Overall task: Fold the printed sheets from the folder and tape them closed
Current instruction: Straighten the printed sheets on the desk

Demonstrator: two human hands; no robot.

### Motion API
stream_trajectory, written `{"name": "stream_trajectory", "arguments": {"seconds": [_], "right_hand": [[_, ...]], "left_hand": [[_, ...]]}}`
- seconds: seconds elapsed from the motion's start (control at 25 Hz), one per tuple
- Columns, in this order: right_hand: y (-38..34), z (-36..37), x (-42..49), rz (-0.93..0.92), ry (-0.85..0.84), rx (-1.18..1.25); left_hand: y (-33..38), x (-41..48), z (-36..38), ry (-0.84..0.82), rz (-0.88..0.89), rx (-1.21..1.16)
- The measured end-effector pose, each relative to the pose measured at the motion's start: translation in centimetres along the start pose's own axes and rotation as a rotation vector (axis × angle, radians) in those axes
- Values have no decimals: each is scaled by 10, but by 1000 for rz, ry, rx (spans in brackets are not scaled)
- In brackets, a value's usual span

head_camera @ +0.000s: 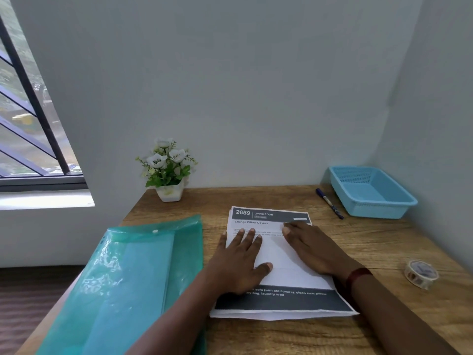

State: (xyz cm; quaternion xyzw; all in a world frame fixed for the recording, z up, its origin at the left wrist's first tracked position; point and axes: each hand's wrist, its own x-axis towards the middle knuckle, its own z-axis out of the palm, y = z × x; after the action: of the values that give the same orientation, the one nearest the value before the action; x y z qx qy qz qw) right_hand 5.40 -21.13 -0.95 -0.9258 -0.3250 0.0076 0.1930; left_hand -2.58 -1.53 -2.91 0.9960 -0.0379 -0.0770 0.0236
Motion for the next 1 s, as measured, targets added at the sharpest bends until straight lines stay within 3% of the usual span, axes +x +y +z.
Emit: {"name": "stream_trajectory", "arguments": {"seconds": [0.12, 0.32, 0.44, 0.8, 1.0], "right_hand": [[4, 5, 4, 14, -40, 16], [7, 16, 4, -32, -175, -230], [10, 17, 6, -37, -192, -259], [9, -10, -3, -79, 35, 161], [3, -14, -5, -118, 30, 166]], "left_hand": [[-3, -3, -1, -6, -23, 5], [-3, -6, 1, -9, -48, -12], [0, -7, 0, -27, -55, -18], [-6, -21, -62, 212, -13, -121], [-32, -45, -68, 219, -59, -251]]}}
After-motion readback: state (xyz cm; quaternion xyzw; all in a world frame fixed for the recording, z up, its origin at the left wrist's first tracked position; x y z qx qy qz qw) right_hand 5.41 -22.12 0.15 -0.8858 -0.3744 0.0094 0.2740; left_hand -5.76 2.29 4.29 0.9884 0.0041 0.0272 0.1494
